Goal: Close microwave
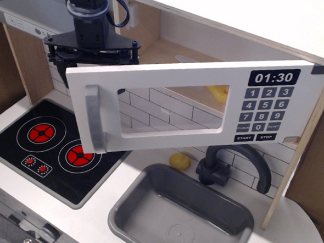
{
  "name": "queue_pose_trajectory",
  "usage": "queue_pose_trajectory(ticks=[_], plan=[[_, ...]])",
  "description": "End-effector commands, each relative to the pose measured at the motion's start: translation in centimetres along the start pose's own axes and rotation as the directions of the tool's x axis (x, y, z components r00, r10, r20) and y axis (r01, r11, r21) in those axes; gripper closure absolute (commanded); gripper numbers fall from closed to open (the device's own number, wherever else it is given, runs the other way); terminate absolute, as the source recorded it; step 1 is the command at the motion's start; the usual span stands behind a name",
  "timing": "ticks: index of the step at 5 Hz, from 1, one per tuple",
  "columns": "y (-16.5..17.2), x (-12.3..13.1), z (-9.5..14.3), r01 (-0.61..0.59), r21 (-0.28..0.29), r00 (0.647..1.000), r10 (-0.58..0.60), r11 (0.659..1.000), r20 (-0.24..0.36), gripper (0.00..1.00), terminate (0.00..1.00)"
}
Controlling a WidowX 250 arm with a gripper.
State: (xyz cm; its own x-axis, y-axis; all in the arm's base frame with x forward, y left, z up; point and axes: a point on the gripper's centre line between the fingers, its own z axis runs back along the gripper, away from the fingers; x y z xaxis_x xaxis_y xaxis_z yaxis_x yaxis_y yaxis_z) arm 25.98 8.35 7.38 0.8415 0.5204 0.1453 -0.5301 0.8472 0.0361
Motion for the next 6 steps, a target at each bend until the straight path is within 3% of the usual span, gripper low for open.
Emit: queue_pose_trajectory(ticks=[1,2,3,4,6], plan=[[0.0,0.0,0.0,0.0,0.0,1.0,0.0,1.0,0.0,0.0,0.0],[-0.6,-0.4,3.0,-0.029,-0.082,0.999,0.032,0.996,0.031,0.0,0.0],[-0.8,-0.6,5.7,-0.059,-0.111,0.994,0.069,0.992,0.088,0.0,0.0],[-0.9,-1.3,7.3,-0.067,-0.133,0.991,0.081,0.989,0.103,0.0,0.0],[-1.2,-7.5,9.4,0.1,-0.172,0.994,-0.09,0.98,0.062,0.0,0.0]])
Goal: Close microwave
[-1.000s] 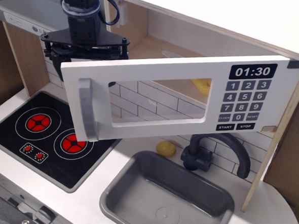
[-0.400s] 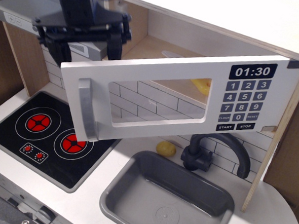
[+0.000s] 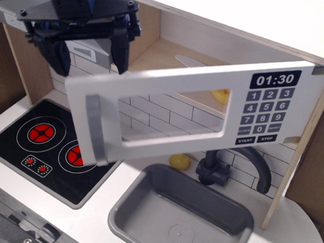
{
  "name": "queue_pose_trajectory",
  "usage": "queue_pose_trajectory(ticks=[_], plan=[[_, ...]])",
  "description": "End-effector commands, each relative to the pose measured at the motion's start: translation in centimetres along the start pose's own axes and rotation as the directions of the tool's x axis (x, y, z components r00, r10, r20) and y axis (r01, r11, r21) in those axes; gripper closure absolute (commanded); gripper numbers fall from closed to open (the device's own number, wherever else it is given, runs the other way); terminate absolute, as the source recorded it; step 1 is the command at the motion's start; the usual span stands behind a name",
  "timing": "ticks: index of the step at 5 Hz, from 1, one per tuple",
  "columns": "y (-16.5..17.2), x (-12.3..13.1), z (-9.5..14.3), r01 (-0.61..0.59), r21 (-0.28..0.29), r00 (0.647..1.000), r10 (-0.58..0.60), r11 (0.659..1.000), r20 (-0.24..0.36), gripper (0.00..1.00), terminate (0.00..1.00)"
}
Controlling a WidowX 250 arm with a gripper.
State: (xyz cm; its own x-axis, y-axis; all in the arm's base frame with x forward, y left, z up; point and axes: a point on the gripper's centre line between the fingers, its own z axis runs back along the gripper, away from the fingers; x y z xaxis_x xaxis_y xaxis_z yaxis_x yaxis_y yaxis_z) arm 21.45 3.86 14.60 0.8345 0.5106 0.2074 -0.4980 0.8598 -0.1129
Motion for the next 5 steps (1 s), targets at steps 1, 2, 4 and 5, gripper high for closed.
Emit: queue_pose_trajectory(ticks=[1,2,4,5], plan=[[-1.1,-4.6,0.9,0.143,-0.016,0.989,-0.143,0.99,-0.022,0.0,0.0],[-2.2,-6.5,-0.9,0.165,0.037,0.985,-0.163,0.986,-0.054,0.0,0.0],[-2.5,-5.9,-6.1,0.093,0.117,0.995,-0.089,0.989,-0.036,0.0,0.0],[-2.5,-4.0,-6.9,0.037,0.123,0.999,-0.033,0.992,-0.031,0.0,0.0]])
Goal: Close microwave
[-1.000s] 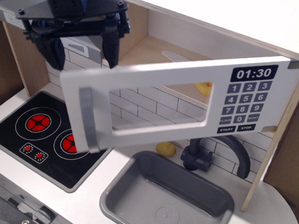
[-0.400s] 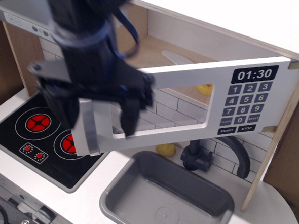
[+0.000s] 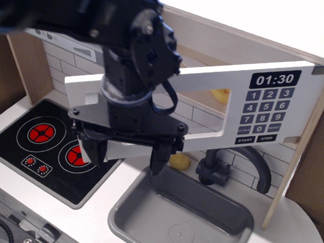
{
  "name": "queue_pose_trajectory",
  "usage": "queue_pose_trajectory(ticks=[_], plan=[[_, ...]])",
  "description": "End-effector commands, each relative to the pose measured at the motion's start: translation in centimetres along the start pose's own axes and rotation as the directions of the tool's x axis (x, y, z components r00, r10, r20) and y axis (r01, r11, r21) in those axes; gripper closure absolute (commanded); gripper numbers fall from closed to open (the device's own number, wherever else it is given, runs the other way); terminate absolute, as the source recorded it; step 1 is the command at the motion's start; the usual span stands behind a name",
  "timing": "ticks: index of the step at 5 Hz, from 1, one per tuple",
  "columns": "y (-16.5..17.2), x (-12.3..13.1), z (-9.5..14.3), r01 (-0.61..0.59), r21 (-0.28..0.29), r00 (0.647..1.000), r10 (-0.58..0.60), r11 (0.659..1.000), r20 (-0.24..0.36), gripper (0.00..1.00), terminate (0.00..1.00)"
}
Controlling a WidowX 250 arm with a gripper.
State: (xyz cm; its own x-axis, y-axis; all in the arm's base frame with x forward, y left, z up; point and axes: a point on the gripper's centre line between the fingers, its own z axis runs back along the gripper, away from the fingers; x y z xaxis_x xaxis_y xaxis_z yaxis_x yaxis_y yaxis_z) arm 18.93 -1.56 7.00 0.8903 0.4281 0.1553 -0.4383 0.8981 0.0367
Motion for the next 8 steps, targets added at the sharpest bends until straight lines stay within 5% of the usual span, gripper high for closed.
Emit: queue_pose_trajectory(ticks=[1,4,5,8], plan=[[1.0,4.8,-0.2,-0.112,-0.024,0.993,0.113,0.993,0.044,0.0,0.0],[0.4,12.1,-1.9,-0.038,-0.187,0.983,0.07,0.982,0.171,0.0,0.0],[-0.8,12.8,-2.7,-0.053,-0.19,0.985,0.083,0.98,0.151,0.0,0.0],[-2.0,14.7,-4.1,0.095,-0.207,0.963,-0.038,0.974,0.265,0.0,0.0]])
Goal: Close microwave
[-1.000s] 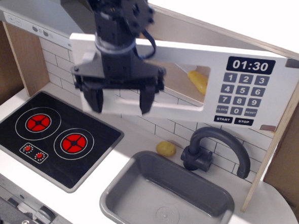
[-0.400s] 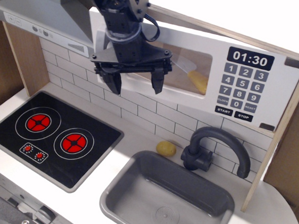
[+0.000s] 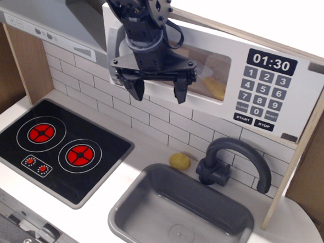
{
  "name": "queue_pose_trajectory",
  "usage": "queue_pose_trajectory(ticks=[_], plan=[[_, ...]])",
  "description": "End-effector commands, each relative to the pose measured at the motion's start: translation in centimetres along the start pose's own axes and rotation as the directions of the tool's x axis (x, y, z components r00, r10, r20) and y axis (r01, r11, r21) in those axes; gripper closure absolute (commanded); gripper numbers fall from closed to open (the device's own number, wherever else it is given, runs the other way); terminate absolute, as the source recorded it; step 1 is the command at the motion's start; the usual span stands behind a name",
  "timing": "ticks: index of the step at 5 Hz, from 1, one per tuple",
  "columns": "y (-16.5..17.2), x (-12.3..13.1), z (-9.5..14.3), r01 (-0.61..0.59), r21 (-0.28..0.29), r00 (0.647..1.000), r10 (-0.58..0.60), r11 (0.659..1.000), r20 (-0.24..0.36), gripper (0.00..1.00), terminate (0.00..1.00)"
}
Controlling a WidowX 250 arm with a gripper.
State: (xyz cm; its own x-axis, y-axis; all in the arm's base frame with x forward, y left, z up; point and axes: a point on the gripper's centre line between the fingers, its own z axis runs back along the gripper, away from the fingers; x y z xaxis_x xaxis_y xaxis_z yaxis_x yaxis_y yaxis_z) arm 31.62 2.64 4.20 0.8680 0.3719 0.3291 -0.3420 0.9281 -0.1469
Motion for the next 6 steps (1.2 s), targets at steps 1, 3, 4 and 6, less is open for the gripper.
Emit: queue_pose_trajectory(ticks=[1,3,4,6], plan=[[-0.5,2.8,0.3,0.048,-0.055,0.993,-0.042,0.997,0.107,0.0,0.0],[-0.7,4.7,0.4,0.011,-0.104,0.99,0.004,0.995,0.143,0.0,0.0],[-0.7,5.4,-0.1,-0.006,-0.089,0.988,0.019,0.996,0.155,0.0,0.0],[0.9,1.5,1.2,-0.008,-0.036,0.994,0.012,0.999,0.108,0.0,0.0]])
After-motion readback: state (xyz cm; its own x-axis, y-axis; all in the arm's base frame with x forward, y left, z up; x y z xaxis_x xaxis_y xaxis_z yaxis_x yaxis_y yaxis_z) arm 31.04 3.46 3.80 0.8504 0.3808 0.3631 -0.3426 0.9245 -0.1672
